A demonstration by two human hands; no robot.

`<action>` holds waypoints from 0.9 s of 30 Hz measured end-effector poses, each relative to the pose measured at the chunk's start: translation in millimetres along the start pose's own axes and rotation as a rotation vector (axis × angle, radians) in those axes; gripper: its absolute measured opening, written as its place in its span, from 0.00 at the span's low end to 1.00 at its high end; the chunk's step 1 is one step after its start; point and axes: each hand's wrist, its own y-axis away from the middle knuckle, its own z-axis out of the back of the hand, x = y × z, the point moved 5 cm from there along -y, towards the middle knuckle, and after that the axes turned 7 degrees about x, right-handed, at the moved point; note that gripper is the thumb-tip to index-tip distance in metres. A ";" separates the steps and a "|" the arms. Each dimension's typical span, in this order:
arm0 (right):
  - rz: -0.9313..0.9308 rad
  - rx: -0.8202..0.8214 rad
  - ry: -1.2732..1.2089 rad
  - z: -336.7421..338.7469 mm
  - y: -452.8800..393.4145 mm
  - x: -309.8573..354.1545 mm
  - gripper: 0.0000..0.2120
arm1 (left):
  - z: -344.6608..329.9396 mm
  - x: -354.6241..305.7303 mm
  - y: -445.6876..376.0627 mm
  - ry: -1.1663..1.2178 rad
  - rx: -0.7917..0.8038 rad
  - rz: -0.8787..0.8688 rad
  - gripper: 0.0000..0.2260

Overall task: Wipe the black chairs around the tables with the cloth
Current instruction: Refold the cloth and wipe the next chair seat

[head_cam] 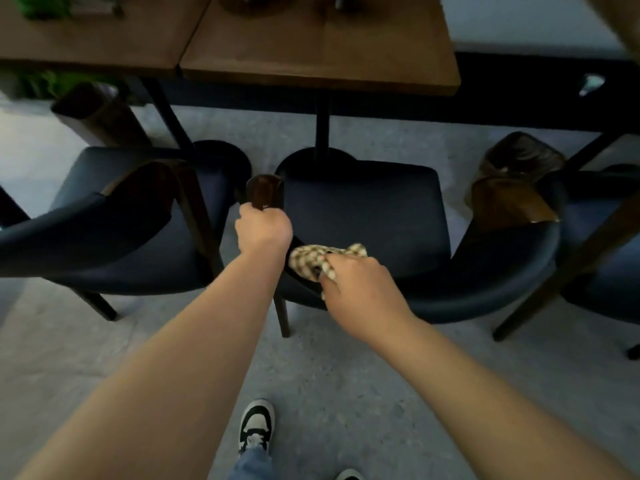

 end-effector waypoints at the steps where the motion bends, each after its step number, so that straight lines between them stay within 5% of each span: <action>1: -0.014 -0.015 -0.007 -1.6 -4.6 1.3 0.10 | 0.9 2.7 -0.2 -0.024 -0.036 -0.014 0.18; 5: -0.183 0.133 -0.048 -16.6 -36.8 -10.2 0.09 | -0.2 4.6 -6.4 0.031 -0.093 -0.031 0.16; 9: -0.419 0.263 -0.366 -22.2 -81.1 -41.8 0.09 | -2.5 7.3 -14.9 -0.025 -0.114 -0.040 0.17; 15: -0.703 0.275 -0.728 -46.6 -144.4 -102.9 0.13 | -4.2 14.2 -23.7 -0.070 -0.137 -0.033 0.16; 20: -0.675 0.482 -0.814 -106.0 -159.2 -90.1 0.11 | -4.0 13.0 -21.0 -0.113 -0.163 -0.021 0.14; 24: -0.640 0.597 -0.836 -120.8 -163.6 -90.3 0.25 | -4.4 12.1 -20.3 -0.131 -0.207 -0.023 0.12; 27: -0.567 0.633 -0.821 -124.5 -166.4 -89.8 0.18 | -4.2 12.2 -18.7 -0.152 -0.224 -0.029 0.12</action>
